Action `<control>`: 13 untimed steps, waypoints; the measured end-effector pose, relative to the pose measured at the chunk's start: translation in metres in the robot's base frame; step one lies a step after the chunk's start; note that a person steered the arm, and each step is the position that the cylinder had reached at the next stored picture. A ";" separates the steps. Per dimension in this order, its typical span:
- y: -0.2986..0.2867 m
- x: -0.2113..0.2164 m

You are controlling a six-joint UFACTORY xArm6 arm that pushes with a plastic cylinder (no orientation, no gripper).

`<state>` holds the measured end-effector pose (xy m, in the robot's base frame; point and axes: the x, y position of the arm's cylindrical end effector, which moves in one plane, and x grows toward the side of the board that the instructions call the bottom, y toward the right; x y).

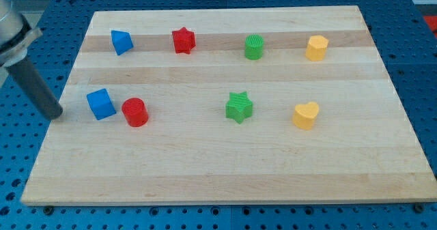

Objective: Move the blue cube slightly up and right

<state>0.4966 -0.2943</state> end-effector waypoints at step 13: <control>0.104 -0.046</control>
<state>0.4510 -0.1898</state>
